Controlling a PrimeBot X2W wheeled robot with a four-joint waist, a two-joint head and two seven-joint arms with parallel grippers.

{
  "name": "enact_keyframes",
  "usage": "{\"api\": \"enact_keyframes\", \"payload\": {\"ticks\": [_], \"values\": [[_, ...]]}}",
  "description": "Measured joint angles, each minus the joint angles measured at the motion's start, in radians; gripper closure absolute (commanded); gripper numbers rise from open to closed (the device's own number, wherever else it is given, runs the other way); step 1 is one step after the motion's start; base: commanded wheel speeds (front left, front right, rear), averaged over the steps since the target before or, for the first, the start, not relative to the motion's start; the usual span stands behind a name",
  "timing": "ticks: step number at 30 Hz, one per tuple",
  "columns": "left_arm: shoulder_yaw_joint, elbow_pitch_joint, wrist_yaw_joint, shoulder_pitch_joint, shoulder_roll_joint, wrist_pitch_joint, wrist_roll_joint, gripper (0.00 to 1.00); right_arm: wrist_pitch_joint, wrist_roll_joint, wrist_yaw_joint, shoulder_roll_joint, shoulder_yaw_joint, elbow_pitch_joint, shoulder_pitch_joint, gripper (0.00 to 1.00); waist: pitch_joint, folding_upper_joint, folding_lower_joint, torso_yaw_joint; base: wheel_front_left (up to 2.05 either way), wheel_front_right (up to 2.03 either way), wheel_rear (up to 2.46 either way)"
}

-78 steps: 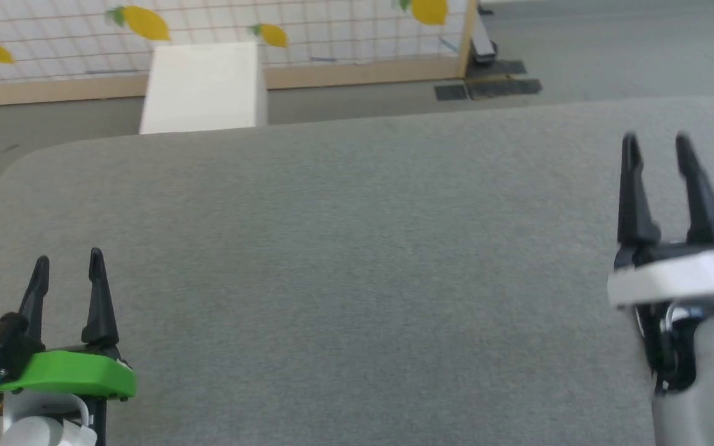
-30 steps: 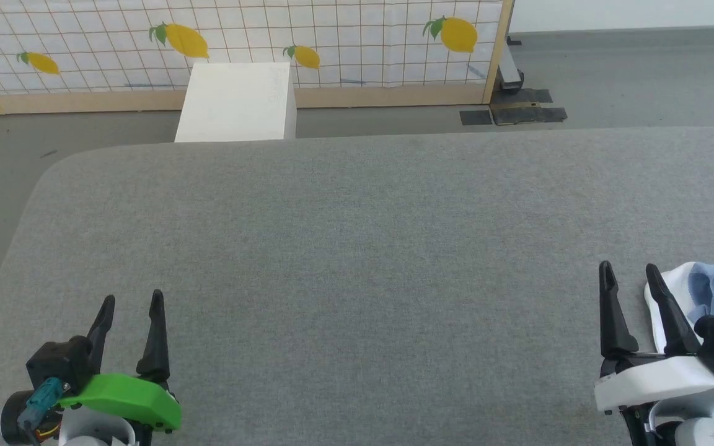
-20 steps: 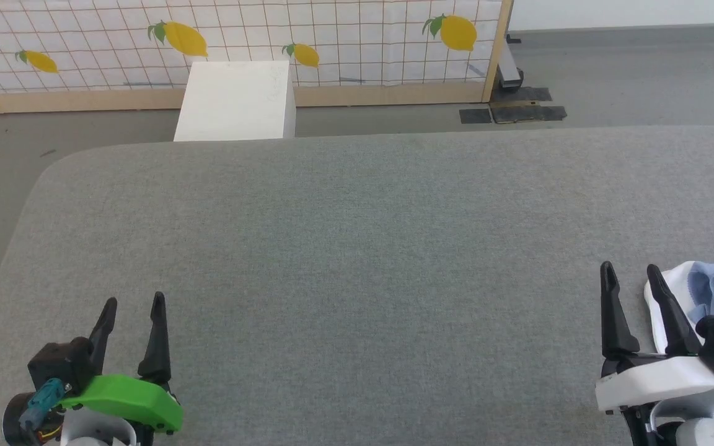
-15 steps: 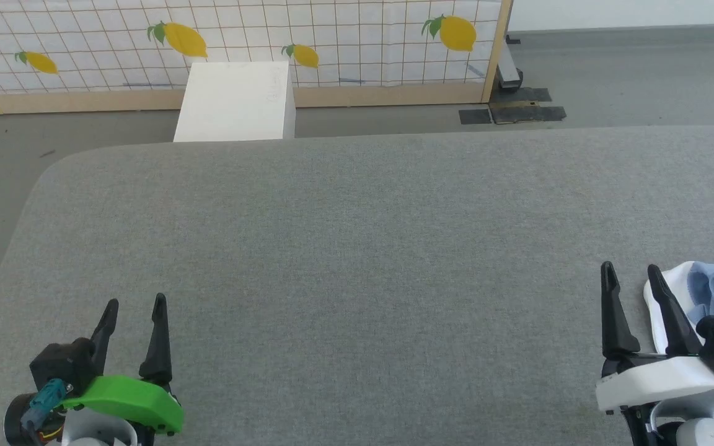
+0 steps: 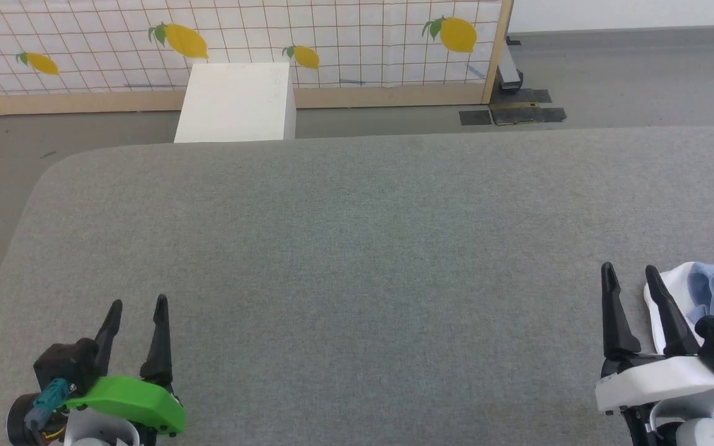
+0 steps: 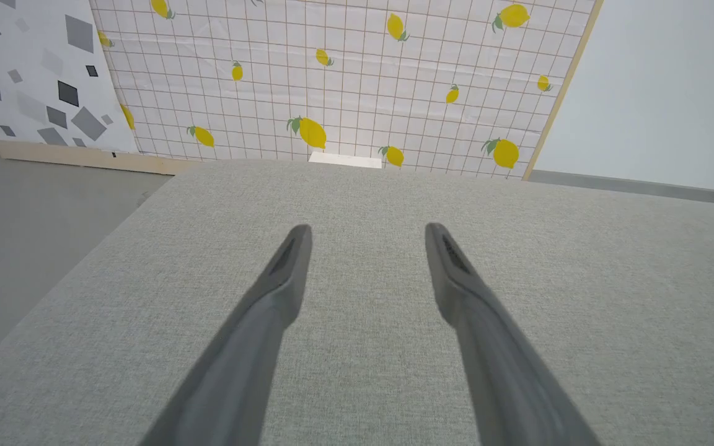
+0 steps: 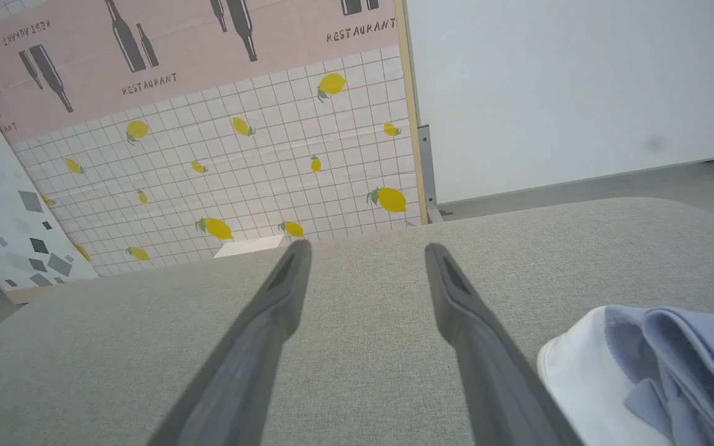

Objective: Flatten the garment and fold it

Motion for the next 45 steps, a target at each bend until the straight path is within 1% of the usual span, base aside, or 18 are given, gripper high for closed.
{"api": "enact_keyframes", "payload": {"ticks": [14,19,45], "values": [[0.007,-0.009,0.000,0.001,-0.016,0.019,0.016,1.00,0.014,-0.010,0.000,0.000,0.005,-0.005,0.000,1.00,-0.002,0.0000,0.0000,0.003,0.00,0.00,0.00],[0.012,-0.017,0.000,0.001,-0.029,0.029,0.049,1.00,0.022,-0.020,0.000,0.000,0.010,-0.010,0.000,1.00,-0.004,0.0000,0.0001,0.004,0.00,0.00,0.00],[0.041,-0.054,-0.007,0.003,-0.082,0.076,0.136,1.00,0.062,-0.069,0.000,0.000,0.032,-0.035,0.000,1.00,-0.009,0.0000,0.0001,0.010,0.00,0.00,0.00]]}}
